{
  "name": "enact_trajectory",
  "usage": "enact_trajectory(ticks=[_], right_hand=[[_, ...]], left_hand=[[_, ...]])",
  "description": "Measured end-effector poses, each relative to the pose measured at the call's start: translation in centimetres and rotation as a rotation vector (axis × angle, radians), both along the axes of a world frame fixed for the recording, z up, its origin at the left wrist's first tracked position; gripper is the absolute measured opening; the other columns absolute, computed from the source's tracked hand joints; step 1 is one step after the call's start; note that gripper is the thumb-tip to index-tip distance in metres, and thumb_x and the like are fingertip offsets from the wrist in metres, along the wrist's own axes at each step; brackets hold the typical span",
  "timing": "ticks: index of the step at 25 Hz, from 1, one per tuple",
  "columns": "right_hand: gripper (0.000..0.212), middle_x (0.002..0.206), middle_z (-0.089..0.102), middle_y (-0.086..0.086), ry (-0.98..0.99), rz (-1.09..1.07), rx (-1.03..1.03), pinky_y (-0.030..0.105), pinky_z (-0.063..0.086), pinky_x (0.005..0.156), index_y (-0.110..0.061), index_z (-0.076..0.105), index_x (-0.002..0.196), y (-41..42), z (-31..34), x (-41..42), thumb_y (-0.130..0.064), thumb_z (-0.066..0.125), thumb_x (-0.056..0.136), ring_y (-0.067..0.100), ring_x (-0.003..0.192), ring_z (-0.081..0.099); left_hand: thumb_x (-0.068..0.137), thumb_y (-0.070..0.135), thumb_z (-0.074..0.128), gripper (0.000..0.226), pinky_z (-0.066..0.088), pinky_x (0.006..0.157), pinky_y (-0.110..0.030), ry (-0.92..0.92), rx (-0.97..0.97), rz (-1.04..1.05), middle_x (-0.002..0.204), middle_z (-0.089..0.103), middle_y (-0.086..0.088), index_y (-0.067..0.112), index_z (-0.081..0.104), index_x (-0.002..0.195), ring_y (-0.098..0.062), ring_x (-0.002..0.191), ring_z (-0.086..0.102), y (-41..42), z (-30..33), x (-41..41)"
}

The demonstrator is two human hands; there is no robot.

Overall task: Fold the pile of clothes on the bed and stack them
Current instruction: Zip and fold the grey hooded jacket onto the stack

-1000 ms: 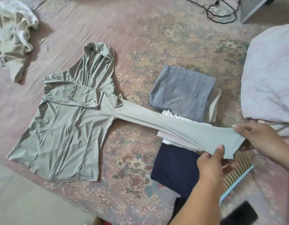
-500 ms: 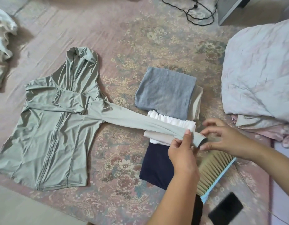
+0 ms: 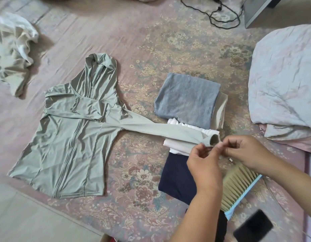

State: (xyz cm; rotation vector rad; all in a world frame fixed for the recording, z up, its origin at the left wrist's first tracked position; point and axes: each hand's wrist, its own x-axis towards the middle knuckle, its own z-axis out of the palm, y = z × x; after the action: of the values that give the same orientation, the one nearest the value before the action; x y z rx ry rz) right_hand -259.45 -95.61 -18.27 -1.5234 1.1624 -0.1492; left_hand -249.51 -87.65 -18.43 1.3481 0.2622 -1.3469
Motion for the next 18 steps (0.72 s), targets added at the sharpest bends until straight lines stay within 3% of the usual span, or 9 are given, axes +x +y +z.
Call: enact_trajectory(ticks=[2,5,10,12,14,16,18], right_hand=[[0.065,0.067,0.069,0.005,-0.013,0.023,0.044,0.021,0.049,0.066,-0.023,0.069,0.06,-0.1,0.2,0.1,-0.082,0.073,0.035,0.011,0.068,0.06],[0.063,0.068,0.068,0.005,-0.073,-0.016,0.125,0.02,0.052,0.065,-0.018,0.07,0.063,-0.5,0.8,0.1,-0.074,0.081,0.035,0.012,0.068,0.061],[0.058,0.073,0.067,0.006,-0.071,-0.104,0.165,0.041,0.048,0.078,-0.018,0.07,0.071,-0.4,1.1,0.4,-0.07,0.079,0.047,0.022,0.072,0.06],[0.039,0.073,0.068,0.008,-0.048,-0.184,0.132,0.035,0.052,0.07,-0.014,0.07,0.074,-0.4,0.9,0.7,-0.049,0.082,0.064,0.025,0.07,0.06],[0.005,0.065,0.066,0.008,-0.017,-0.226,0.055,0.021,0.05,0.055,-0.013,0.067,0.08,-0.3,1.1,1.1,-0.01,0.07,0.083,0.021,0.062,0.06],[0.022,0.064,0.062,0.015,0.033,-0.187,-0.025,0.024,0.049,0.052,-0.017,0.067,0.092,-0.2,1.0,1.3,0.004,0.061,0.087,0.018,0.056,0.059],[0.026,0.074,0.065,0.021,0.083,-0.123,-0.093,0.035,0.052,0.058,-0.02,0.071,0.094,0.0,1.0,1.6,0.002,0.061,0.087,0.02,0.058,0.059]], left_hand=[[0.08,0.008,0.075,0.012,0.047,0.062,-0.015,-0.043,0.03,0.018,0.073,0.063,-0.001,0.008,0.064,0.079,-0.005,0.063,0.056,0.0,-0.1,0.2],[0.084,0.01,0.071,0.016,0.049,0.068,-0.021,-0.054,0.066,0.052,0.069,0.062,0.004,0.014,0.06,0.073,-0.009,0.066,0.057,0.0,-0.1,0.5],[0.086,-0.005,0.057,0.019,0.05,0.069,-0.023,-0.009,0.068,0.184,0.078,0.058,-0.001,0.013,0.052,0.083,-0.015,0.071,0.058,0.1,0.2,0.9],[0.088,-0.007,0.053,0.018,0.052,0.067,-0.022,-0.001,0.06,0.23,0.083,0.057,-0.002,0.012,0.051,0.088,-0.011,0.067,0.06,0.2,0.5,1.2],[0.092,-0.003,0.051,0.013,0.054,0.069,-0.024,-0.017,0.058,0.225,0.086,0.06,-0.003,0.01,0.054,0.093,-0.006,0.064,0.06,0.2,0.5,1.2],[0.093,0.007,0.055,0.007,0.056,0.073,-0.026,-0.067,0.053,0.155,0.087,0.066,-0.002,0.01,0.061,0.094,-0.007,0.071,0.062,0.4,0.4,1.1],[0.087,0.023,0.067,0.009,0.054,0.072,-0.025,-0.185,0.08,0.012,0.083,0.067,0.002,0.015,0.064,0.088,-0.009,0.073,0.062,0.9,0.4,0.7]])
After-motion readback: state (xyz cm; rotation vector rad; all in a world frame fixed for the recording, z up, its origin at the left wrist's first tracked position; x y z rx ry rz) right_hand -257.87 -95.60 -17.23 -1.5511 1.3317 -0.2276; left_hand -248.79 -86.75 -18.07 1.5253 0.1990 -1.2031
